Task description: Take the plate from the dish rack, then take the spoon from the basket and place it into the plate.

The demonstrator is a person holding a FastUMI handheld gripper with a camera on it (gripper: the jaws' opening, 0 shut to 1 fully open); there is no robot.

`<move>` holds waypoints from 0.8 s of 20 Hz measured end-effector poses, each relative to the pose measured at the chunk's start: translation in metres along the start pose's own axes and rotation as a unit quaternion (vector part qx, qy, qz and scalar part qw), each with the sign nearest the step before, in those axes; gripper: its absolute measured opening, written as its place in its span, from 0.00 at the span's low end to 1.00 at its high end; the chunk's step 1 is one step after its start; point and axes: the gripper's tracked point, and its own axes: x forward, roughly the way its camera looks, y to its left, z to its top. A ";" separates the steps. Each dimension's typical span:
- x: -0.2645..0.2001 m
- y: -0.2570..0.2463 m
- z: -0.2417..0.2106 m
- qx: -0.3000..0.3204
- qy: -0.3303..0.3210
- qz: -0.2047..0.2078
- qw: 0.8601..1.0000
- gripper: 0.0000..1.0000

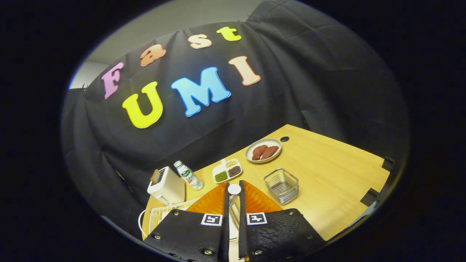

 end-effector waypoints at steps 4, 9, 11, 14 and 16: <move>-0.027 0.053 -0.044 -0.021 0.040 0.058 0.997 0.10; -0.058 0.090 -0.095 -0.060 0.084 0.105 0.989 0.10; -0.066 0.097 -0.109 -0.073 0.096 0.115 0.986 0.10; -0.073 0.100 -0.128 -0.091 0.113 0.125 0.981 0.10; -0.079 0.099 -0.136 -0.092 0.118 0.133 0.980 0.10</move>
